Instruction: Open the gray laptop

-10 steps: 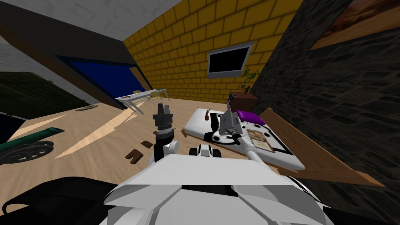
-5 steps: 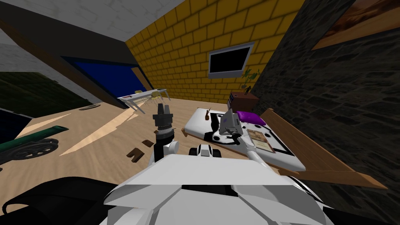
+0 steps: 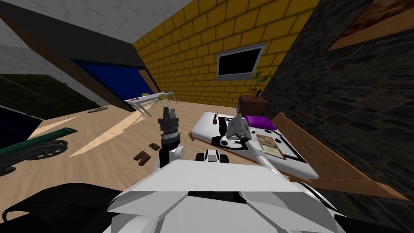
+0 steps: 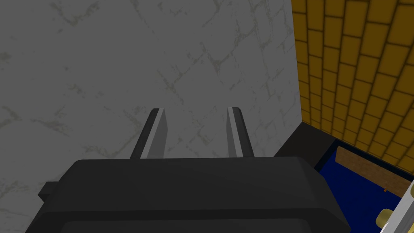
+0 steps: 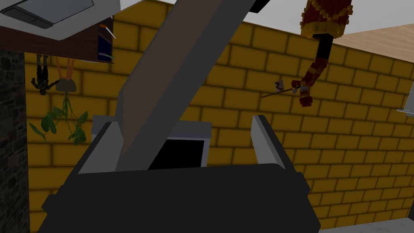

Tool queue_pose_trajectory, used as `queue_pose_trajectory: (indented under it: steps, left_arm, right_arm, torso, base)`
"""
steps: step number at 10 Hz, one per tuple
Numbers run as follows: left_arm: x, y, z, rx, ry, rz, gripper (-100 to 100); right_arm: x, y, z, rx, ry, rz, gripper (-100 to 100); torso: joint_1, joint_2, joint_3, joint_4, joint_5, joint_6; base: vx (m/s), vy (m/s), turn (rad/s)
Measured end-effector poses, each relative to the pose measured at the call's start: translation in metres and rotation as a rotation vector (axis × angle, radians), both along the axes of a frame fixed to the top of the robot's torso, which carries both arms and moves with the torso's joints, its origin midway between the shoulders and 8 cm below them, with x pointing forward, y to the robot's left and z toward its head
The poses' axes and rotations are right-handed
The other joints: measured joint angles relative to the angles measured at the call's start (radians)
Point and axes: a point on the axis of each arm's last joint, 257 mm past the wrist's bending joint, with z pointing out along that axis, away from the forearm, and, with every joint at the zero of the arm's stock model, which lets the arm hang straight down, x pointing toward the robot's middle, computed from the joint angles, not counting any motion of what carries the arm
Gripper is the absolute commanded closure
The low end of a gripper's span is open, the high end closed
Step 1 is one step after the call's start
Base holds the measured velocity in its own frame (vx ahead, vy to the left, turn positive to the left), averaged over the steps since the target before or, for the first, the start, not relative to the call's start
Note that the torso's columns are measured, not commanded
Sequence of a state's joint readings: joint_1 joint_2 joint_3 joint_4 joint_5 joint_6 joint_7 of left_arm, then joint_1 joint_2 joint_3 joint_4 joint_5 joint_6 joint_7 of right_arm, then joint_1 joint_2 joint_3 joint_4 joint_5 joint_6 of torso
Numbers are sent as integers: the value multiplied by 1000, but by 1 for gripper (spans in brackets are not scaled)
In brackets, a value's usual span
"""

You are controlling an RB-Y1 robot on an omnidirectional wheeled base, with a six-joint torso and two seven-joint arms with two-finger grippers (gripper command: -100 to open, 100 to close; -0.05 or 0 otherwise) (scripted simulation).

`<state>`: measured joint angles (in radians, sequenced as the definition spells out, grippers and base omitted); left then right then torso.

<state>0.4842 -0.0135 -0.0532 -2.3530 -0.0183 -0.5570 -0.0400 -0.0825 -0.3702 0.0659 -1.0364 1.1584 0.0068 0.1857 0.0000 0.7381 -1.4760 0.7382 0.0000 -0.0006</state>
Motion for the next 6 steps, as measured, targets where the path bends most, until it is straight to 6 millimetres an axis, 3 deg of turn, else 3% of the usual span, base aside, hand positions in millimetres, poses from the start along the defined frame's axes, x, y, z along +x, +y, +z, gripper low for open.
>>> queue_pose_trajectory:
  steps: [6]
  left_arm:
    - [0,0,0,0,0,0,0]
  right_arm:
    - [4,-2,15,-14,-31,-17,-100]
  torso:
    - [0,0,0,0,0,1]
  base:
    - [-12,-5,19]
